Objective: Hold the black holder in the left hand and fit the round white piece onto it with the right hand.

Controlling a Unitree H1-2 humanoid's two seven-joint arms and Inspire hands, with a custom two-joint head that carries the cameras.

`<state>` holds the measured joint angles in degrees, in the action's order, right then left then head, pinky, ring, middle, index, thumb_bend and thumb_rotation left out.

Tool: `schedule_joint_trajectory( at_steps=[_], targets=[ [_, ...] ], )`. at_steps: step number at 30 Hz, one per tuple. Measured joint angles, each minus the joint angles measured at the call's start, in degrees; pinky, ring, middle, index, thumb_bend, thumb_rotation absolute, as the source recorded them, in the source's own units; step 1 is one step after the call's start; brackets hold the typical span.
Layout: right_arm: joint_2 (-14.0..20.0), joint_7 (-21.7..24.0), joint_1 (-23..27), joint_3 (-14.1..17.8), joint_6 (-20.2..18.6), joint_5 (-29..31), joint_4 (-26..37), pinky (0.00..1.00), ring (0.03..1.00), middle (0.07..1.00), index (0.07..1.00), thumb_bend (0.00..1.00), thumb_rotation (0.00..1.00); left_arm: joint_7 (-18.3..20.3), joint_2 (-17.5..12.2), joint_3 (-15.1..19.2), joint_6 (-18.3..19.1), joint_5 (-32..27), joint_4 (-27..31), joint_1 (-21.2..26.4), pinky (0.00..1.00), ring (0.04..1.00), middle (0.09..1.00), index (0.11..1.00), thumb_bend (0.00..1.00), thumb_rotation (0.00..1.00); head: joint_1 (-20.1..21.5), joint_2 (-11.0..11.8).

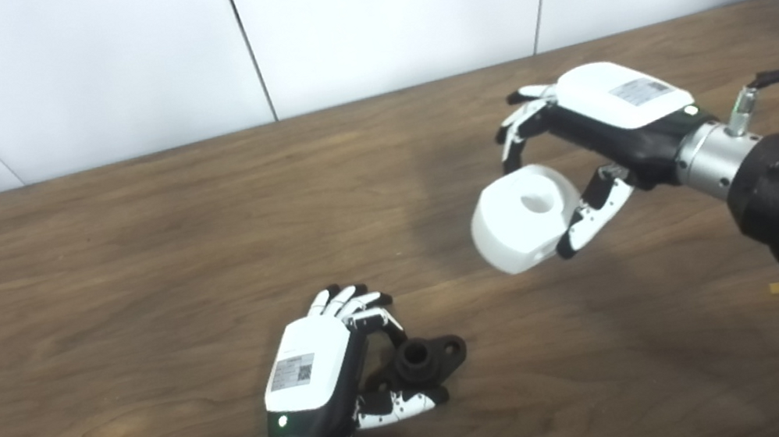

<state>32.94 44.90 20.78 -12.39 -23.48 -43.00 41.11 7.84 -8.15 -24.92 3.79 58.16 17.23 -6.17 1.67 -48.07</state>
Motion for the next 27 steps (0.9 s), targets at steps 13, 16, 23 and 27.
schedule_joint_trajectory(
  at_steps=[13, 16, 23, 27],
  targets=[
    [-5.4, 4.84, 1.52, -1.25, 0.03, -1.31, 4.36, 0.88, 0.933, 0.787, 0.484, 0.52, 0.15, 0.52, 0.0, -1.07, 1.66, 0.12, 0.0, 0.95, 0.92, 0.885, 0.8, 0.487, 0.52, 0.05, -0.17, -1.5],
    [-5.68, 5.47, 1.95, -1.25, 0.08, -1.32, 4.43, 0.88, 0.932, 0.788, 0.484, 0.52, 0.15, 1.0, 0.02, -1.11, 1.8, 0.16, 0.01, 1.21, 0.92, 0.885, 0.798, 0.486, 0.52, 0.05, -0.35, -2.2],
    [-6.81, 6.86, 2.23, -2.36, 0.81, -1.82, 4.55, 0.89, 0.921, 0.774, 0.483, 0.52, 0.15, 1.38, 0.31, -1.4, 2.14, 0.52, -0.01, 1.62, 0.92, 0.888, 0.8, 0.487, 0.52, 0.05, -0.53, -2.81],
    [-7.5, 6.94, 2.03, -2.95, 1.97, -1.85, 4.56, 0.89, 0.915, 0.772, 0.483, 0.53, 0.14, 1.54, 0.44, -1.65, 2.59, 0.93, 0.0, 1.87, 0.92, 0.886, 0.799, 0.487, 0.52, 0.05, -0.7, -3.08]
  ],
)
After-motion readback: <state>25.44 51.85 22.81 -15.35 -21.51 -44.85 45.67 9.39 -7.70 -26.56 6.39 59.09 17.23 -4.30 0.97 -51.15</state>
